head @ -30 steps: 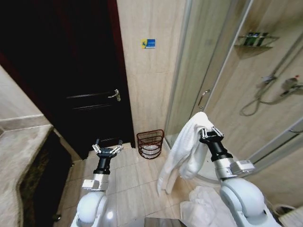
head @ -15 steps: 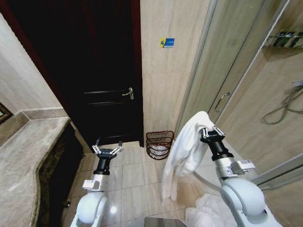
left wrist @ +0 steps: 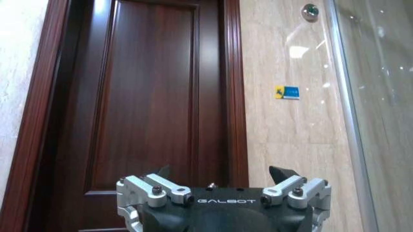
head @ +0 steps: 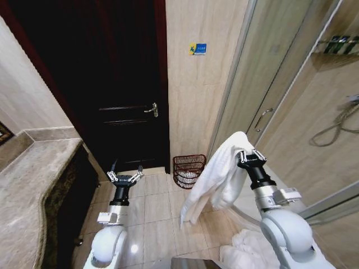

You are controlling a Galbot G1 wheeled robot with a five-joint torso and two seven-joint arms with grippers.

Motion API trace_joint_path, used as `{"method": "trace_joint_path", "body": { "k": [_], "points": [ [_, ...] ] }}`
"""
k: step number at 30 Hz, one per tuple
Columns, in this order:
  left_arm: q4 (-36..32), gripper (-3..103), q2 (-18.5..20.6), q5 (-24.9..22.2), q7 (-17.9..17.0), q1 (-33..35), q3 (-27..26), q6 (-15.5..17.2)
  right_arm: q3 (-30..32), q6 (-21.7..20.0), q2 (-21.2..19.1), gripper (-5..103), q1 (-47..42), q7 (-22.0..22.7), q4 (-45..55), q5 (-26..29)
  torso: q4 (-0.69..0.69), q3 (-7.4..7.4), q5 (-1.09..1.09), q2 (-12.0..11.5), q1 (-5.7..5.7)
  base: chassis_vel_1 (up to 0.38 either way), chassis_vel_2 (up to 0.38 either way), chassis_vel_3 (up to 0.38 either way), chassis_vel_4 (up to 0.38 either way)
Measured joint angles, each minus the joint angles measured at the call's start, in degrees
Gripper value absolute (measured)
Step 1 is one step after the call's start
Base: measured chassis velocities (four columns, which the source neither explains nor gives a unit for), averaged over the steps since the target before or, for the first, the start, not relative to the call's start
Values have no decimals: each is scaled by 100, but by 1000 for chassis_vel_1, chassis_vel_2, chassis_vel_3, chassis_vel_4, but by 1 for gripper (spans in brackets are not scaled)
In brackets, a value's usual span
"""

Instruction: Discard the used towel into the hamper.

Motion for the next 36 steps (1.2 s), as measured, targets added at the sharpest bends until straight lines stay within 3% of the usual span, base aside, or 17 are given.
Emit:
{"method": "trace_joint_path", "body": {
  "k": [11, 17, 25, 26, 36],
  "points": [
    [-53, 100, -2, -20, 5, 1, 12, 46, -16, -12, -10, 9, 0, 3, -21, -24, 0, 12, 0, 22, 16, -124, 117, 115, -119],
    [-137, 100, -11, -141, 25, 50, 47, 233, -14, -14, -3, 9, 2, 8, -45, -27, 0, 17, 3, 32, 22, -233, 242, 238, -235],
    [-125, 100, -5, -145, 57, 93, 45, 226, -11, 42, 28, 9, 58, 49, -91, 39, -2, 22, -1, 38, 29, -278, 307, 307, -269],
    [-86, 100, -5, -118, 45, 73, 41, 140, 3, 89, 44, 9, 83, 80, -100, 63, 3, 23, 2, 38, 33, -147, 277, 243, -232],
    [102, 100, -230, 216, 27, -67, 56, 75, 47, 332, 80, 9, 267, 160, -293, 118, 1, 24, 3, 48, 28, -71, 106, 63, -42]
  ]
}}
